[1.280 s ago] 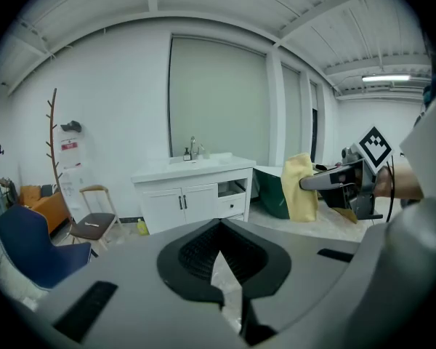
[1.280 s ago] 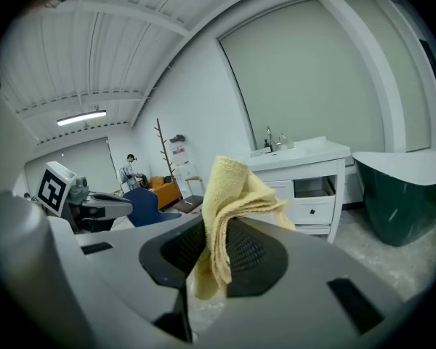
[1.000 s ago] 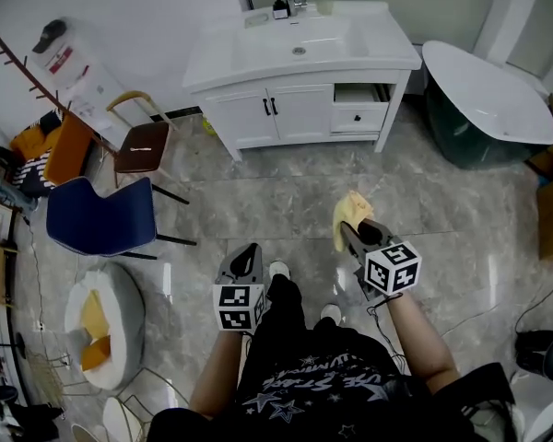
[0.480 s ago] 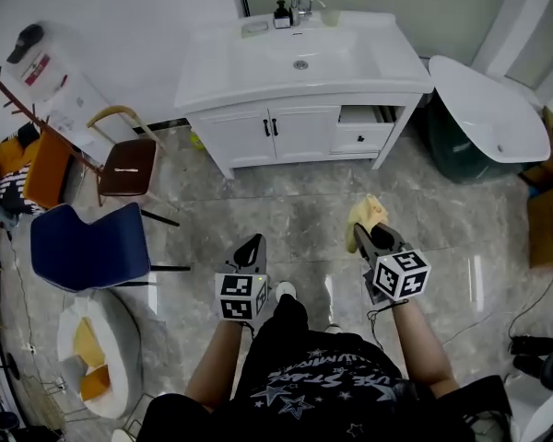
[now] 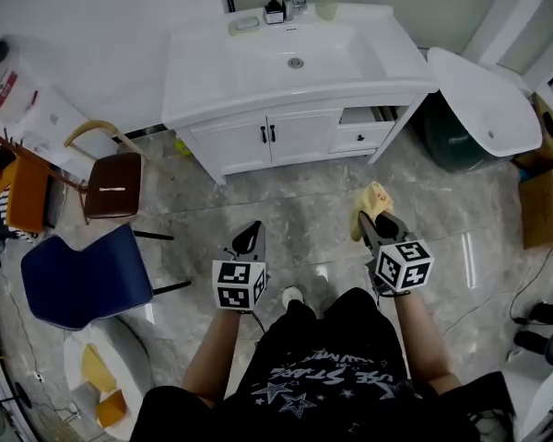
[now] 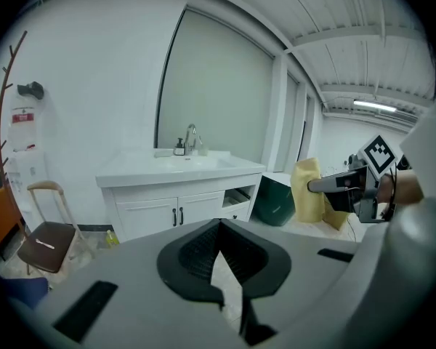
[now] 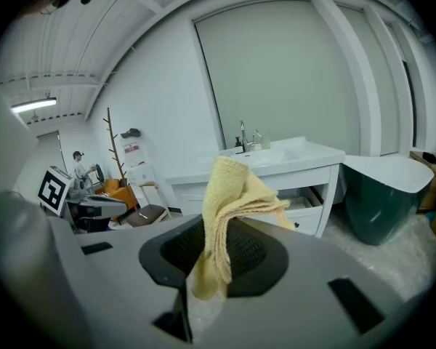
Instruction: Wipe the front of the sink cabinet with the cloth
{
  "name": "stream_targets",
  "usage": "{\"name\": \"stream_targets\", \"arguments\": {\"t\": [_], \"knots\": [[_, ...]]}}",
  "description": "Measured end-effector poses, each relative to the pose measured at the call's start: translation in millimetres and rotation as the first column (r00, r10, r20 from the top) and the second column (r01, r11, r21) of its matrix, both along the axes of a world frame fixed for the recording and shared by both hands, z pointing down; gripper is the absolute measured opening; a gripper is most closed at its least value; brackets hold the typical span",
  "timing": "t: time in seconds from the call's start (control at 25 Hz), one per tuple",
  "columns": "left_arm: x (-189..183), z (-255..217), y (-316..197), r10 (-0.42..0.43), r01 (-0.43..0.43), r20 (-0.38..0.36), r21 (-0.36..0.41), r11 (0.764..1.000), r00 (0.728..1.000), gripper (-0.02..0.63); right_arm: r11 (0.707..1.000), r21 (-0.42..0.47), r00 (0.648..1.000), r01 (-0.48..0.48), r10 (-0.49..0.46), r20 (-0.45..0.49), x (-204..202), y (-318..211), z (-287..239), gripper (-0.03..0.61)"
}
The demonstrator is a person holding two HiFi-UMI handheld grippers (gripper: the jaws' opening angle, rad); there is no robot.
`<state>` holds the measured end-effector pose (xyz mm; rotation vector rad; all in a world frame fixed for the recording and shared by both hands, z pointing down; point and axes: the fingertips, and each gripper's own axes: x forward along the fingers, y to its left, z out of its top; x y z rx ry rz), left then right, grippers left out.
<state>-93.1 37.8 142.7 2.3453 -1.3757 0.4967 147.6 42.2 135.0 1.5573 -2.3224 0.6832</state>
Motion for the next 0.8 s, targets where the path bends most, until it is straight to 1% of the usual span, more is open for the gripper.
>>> {"name": "stream_targets", "arguments": {"t": [0.2, 0.4, 0.6, 0.8], "knots": [[-1, 11, -21, 0.005, -0.005, -0.009, -0.023, 1.0, 1.0, 0.015, 1.0, -0.028, 1.0, -0.005, 0.004, -0.025, 4, -23, 13, 0.081], [-4, 24, -40, -0.023, 0.023, 0.002, -0.05, 0.998, 1.0, 0.015, 0.998, -0.053, 1.0, -0.02, 0.02, -0.004, 5, -64, 38, 0.081], [-5, 40, -68, -0.081, 0.082, 0.02, -0.08, 0.993, 0.997, 0.016, 0.996, -0.071, 0.999, 0.051, -0.05, 0.013, -3, -119, 70, 0.081], [2, 57, -123, -0.132, 0.133, 0.017, -0.074, 0.988, 0.991, 0.016, 0.988, -0.109, 0.994, 0.112, -0.113, -0.005, -8, -177, 116, 0.081]]}}
